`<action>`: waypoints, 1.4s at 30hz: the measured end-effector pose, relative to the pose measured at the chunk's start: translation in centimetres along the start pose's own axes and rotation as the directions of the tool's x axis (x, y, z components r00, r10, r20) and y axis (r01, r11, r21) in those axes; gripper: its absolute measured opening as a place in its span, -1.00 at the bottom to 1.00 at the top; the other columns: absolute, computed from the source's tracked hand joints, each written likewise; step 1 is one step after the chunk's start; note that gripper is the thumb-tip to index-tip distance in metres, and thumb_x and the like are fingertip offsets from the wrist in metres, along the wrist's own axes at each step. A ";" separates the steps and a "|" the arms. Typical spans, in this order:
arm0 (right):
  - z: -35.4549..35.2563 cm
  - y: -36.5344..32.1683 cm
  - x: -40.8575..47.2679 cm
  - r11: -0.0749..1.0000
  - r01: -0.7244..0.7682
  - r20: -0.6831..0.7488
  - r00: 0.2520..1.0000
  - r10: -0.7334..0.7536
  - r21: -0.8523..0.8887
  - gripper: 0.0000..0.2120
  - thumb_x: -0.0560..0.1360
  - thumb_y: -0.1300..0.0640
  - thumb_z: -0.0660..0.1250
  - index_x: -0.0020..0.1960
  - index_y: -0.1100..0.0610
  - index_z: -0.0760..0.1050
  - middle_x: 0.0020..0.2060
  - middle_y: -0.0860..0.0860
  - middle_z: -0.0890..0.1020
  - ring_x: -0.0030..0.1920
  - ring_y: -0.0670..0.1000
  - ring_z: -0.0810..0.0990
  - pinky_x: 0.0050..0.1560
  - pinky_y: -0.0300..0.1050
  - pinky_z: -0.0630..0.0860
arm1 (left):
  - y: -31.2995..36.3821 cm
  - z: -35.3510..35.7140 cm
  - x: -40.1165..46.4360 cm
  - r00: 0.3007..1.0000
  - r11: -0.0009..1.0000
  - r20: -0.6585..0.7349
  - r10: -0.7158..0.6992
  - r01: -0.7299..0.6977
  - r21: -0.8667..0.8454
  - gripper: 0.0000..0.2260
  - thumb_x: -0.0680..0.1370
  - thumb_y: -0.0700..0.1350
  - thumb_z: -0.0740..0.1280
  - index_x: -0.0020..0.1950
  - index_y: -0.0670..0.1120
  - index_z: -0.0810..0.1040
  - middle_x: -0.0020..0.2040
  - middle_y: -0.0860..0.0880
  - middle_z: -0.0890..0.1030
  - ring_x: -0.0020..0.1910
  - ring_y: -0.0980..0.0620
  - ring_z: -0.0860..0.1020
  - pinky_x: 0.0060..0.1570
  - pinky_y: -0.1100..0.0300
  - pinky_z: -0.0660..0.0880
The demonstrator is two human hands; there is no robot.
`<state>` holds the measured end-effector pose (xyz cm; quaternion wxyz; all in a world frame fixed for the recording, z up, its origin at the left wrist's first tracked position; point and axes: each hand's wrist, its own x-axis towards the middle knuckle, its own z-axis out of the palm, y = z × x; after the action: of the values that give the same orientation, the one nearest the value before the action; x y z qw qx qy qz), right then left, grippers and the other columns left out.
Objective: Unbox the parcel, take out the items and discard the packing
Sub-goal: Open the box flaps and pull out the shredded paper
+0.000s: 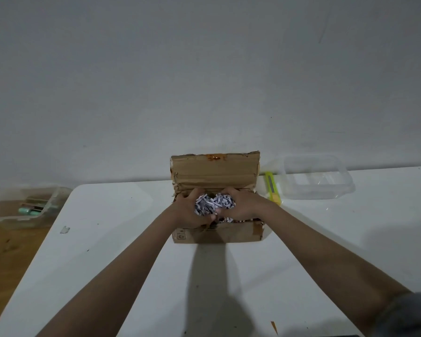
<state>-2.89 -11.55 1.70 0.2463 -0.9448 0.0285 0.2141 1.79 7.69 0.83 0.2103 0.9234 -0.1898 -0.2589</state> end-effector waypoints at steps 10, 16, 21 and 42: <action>-0.4 0.6 0.4 0.997 0.038 0.127 0.992 -0.028 -0.074 -0.23 0.40 -0.26 0.35 0.49 -0.07 0.12 0.43 -0.01 0.35 0.38 0.08 0.36 0.34 -0.06 0.32 | 0.8 -1.1 0.3 0.974 0.998 0.223 -0.035 0.023 0.054 -0.20 0.42 0.30 0.33 0.50 0.22 -0.08 0.50 -0.04 0.22 0.46 -0.12 0.22 0.39 0.06 0.24; -0.7 1.1 -0.1 0.995 0.045 0.134 0.989 -0.057 0.091 -0.27 0.42 -0.15 0.41 0.47 -0.03 0.16 0.41 -0.02 0.36 0.36 0.03 0.37 0.19 -0.21 0.31 | 0.3 -1.0 0.0 0.959 0.977 0.283 0.028 0.033 -0.209 -0.25 0.44 0.14 0.40 0.50 0.17 0.04 0.44 0.06 0.27 0.30 0.10 0.29 0.27 0.25 0.25; -0.3 1.2 0.2 0.996 0.089 0.112 0.989 -0.092 0.031 -0.27 0.43 -0.16 0.40 0.48 -0.02 0.15 0.40 -0.01 0.38 0.35 0.04 0.39 0.27 -0.14 0.35 | 0.2 -1.0 0.4 0.930 0.978 0.367 -0.001 0.077 -0.191 -0.18 0.42 0.20 0.40 0.52 0.17 -0.02 0.48 0.06 0.21 0.44 0.00 0.21 0.38 0.16 0.23; 1.3 1.8 0.9 0.779 0.003 0.228 0.955 -0.187 0.627 -0.26 0.48 0.13 0.40 0.51 0.01 0.05 0.42 -0.06 0.33 0.40 -0.04 0.32 0.40 -0.12 0.29 | -0.5 1.2 1.4 0.946 0.724 0.309 0.095 0.148 -0.674 -0.27 0.44 -0.19 0.45 0.48 0.01 0.11 0.34 0.00 0.43 0.30 0.03 0.42 0.19 0.21 0.41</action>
<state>-2.83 -12.48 -0.49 0.5549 -0.7717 0.0142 0.3104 2.37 7.14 -0.93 0.5003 0.7263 -0.0983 -0.4610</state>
